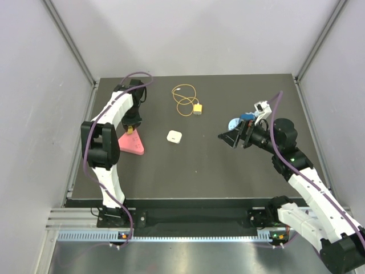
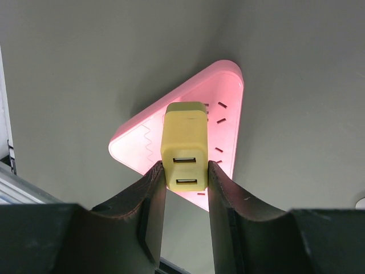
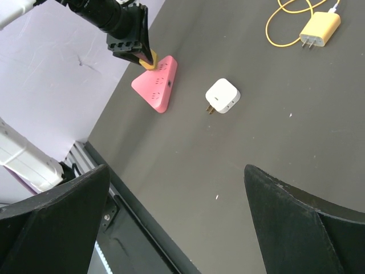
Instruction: Insert the plug
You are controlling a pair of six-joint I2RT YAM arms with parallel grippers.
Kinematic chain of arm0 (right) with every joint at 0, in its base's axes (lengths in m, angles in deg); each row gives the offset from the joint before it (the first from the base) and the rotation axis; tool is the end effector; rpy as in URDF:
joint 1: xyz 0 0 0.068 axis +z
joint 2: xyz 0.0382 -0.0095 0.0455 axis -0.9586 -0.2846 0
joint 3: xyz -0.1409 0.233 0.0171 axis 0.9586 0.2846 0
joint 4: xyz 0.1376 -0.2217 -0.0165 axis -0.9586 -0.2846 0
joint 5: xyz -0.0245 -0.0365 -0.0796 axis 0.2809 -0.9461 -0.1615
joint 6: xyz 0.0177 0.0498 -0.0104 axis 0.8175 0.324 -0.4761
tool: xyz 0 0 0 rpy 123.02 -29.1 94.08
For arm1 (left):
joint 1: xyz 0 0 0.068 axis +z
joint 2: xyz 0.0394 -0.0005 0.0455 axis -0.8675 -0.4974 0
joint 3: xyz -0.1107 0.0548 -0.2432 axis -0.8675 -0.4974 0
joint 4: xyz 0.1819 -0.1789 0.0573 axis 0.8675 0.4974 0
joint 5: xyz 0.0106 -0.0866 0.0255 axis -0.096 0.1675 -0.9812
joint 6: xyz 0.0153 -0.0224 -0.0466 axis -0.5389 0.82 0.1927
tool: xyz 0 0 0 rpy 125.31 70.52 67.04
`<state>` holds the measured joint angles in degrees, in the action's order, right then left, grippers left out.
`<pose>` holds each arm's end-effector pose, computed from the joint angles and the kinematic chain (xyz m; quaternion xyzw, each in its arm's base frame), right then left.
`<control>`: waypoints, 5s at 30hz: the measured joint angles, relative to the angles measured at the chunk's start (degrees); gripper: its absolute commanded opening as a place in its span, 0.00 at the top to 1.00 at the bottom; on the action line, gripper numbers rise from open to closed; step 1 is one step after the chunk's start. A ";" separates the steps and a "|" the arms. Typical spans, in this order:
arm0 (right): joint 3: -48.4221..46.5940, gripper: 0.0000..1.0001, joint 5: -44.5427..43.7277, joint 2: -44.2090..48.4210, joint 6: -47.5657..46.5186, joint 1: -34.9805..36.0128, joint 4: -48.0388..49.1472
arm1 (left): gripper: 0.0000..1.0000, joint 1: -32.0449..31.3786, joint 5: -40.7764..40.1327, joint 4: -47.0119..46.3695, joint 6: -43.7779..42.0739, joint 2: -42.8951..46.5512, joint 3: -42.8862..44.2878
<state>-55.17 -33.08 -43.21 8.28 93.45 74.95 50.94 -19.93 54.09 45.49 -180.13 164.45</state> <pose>0.1749 0.0815 0.3198 -0.0769 0.7673 0.4334 0.4664 0.3893 -0.0489 0.2399 -0.1922 0.9573 0.1638 0.1410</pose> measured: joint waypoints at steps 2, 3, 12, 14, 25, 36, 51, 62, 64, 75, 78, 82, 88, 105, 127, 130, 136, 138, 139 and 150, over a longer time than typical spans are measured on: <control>0.00 0.00 -0.07 0.00 -0.24 0.00 -0.09 | 1.00 0.20 0.22 -0.02 -0.02 0.00 0.17; 0.00 0.00 -0.11 0.00 -0.26 0.00 -0.09 | 1.00 0.22 0.35 -0.02 -0.02 0.00 0.37; 0.00 0.00 -1.07 0.00 -0.68 0.00 -0.15 | 1.00 0.20 2.51 -0.02 0.33 0.00 1.44; 0.00 0.00 -1.22 0.00 -0.74 0.00 -0.17 | 1.00 0.20 2.49 0.04 0.55 -0.02 1.44; -0.11 0.00 -1.79 1.25 -1.75 0.00 -1.86 | 1.00 0.20 1.88 -1.14 1.90 -0.22 0.11; -0.81 0.00 -2.78 1.90 -2.78 0.00 -2.64 | 1.00 0.13 0.37 -1.44 3.15 -0.20 -0.57; -0.81 0.00 -3.45 1.90 -3.17 0.00 -2.89 | 1.00 0.39 0.52 0.11 3.80 -0.11 0.50; -1.14 0.00 -3.58 1.95 -3.28 0.00 -3.28 | 1.00 0.96 2.32 1.73 2.99 -2.78 3.37; -1.14 0.00 -3.63 1.99 -3.41 0.00 -3.52 | 1.00 0.96 2.29 1.86 2.99 -2.86 3.48; -1.16 0.00 -4.66 2.71 -4.72 0.00 -4.13 | 1.00 1.03 1.66 2.64 3.02 -3.41 4.28; -1.16 0.00 -4.70 2.71 -4.74 0.00 -4.13 | 1.00 1.11 1.70 2.71 3.04 -3.41 4.28; -1.18 0.00 -4.83 2.71 -5.18 0.00 -4.31 | 1.00 1.18 1.68 2.73 3.08 -3.41 4.31; -1.18 0.00 -5.09 2.71 -5.31 0.00 -4.98 | 1.00 1.38 1.84 2.99 3.82 -3.41 4.33; -1.20 0.00 -5.14 3.04 -5.79 0.00 -5.73 | 1.00 1.66 2.12 3.52 7.54 -3.21 4.31; -3.74 0.00 -6.38 5.31 -7.28 0.00 -9.64 | 1.00 3.67 4.04 7.65 7.69 -3.10 6.99; -3.76 0.00 -6.47 5.75 -7.28 0.00 -9.64 | 1.00 3.69 4.59 7.65 7.52 -3.10 6.97; -3.76 0.00 -6.64 5.77 -7.39 0.00 -10.10 | 1.00 3.76 5.81 7.63 7.50 -3.10 6.99; -3.76 0.00 -6.86 5.79 -7.58 0.00 -10.34 | 1.00 3.87 5.84 7.63 7.50 -3.10 6.99; -3.76 0.00 -6.95 5.81 -7.67 0.00 -10.45 | 1.00 3.91 5.84 7.63 7.50 -3.13 6.99; -3.78 0.00 -7.50 6.05 -8.57 0.00 -10.84 | 1.00 4.33 5.88 7.41 7.19 -4.04 6.78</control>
<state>-58.95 -40.58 -37.16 -0.29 93.45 64.11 55.27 -14.05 61.50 52.68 -184.18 171.23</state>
